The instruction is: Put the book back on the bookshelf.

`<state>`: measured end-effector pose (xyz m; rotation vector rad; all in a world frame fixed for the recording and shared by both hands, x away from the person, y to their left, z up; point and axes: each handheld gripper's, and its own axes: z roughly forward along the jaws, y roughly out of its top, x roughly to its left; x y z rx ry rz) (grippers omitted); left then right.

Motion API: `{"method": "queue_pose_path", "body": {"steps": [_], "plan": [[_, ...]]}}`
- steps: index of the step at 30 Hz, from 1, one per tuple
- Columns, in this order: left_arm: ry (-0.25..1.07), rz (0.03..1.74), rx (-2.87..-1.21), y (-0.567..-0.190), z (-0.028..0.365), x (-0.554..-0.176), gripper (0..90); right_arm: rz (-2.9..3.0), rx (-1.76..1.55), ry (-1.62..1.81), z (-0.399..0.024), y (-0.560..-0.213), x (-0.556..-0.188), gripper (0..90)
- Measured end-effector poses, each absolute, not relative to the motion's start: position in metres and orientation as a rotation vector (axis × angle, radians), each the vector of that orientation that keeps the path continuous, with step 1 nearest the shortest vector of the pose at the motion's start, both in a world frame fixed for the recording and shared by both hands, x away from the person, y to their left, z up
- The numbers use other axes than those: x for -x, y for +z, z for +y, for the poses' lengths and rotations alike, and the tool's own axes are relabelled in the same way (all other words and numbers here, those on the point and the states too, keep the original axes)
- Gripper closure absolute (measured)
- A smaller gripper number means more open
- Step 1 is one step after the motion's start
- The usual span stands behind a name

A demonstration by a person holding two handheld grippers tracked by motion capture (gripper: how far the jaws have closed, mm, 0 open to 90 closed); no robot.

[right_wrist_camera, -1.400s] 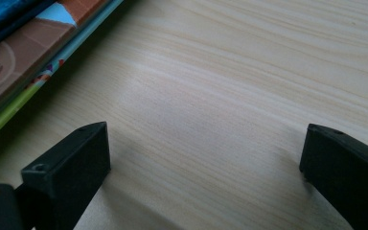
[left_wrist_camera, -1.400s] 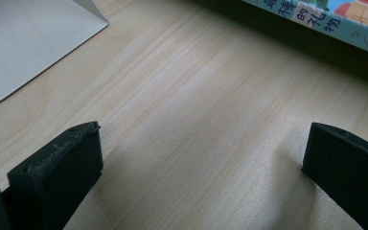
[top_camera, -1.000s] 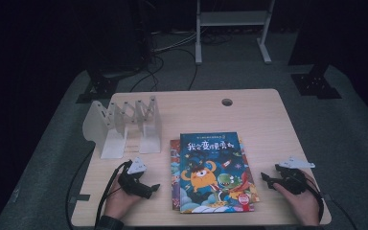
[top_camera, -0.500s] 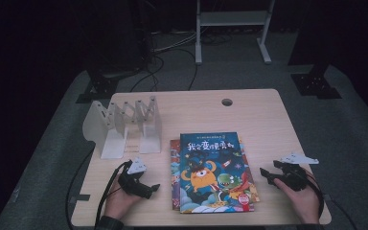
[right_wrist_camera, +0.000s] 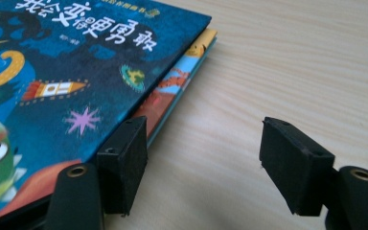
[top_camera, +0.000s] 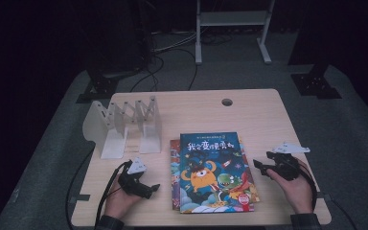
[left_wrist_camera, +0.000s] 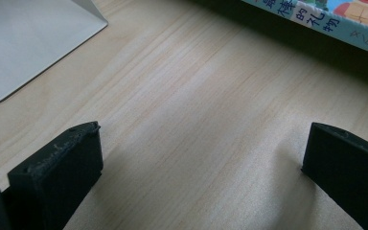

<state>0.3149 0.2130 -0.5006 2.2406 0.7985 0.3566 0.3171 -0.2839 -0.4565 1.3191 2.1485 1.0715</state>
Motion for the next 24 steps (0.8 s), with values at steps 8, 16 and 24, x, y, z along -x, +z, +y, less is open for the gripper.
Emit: {"method": "queue_pose_path", "body": {"steps": [8,16,24], "plan": [[0.356,0.799,-2.241,-0.501,0.213,-0.315,0.0,2.166,-1.29,1.088,-0.27,-0.448,-0.335,34.6],[0.356,0.798,-2.241,-0.501,0.213,-0.315,0.0,2.198,-1.27,1.069,-0.254,-0.444,-0.352,34.9],[0.357,0.797,-2.241,-0.501,0.213,-0.315,0.0,2.224,-1.262,1.053,-0.243,-0.442,-0.368,35.1]]}}
